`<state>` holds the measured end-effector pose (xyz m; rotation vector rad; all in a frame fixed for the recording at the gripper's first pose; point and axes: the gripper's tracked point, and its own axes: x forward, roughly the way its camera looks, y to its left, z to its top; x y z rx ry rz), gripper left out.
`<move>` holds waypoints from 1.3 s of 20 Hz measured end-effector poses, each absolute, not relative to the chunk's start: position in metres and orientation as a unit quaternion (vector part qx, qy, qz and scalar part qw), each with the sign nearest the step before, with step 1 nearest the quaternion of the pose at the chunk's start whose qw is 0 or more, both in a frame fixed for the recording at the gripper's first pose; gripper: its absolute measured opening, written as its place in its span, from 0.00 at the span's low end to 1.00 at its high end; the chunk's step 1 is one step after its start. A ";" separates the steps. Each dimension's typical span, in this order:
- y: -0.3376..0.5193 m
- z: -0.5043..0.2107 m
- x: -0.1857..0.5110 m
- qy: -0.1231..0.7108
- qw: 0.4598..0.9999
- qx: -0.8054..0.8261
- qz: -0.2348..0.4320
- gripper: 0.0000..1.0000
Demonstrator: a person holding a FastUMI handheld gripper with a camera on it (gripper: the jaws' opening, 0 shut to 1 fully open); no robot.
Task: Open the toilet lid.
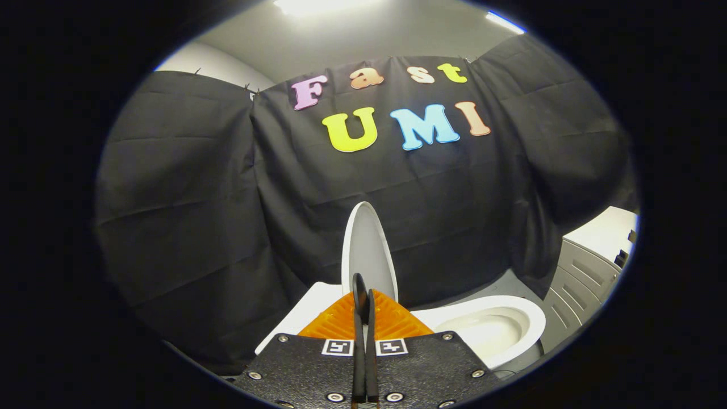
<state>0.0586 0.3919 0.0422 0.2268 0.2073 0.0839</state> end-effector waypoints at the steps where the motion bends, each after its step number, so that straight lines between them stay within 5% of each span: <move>1: 0.398 0.043 0.060 0.103 0.988 0.108 0.046 0.00; 26: 0.502 0.028 0.060 0.113 0.984 0.016 0.139 0.00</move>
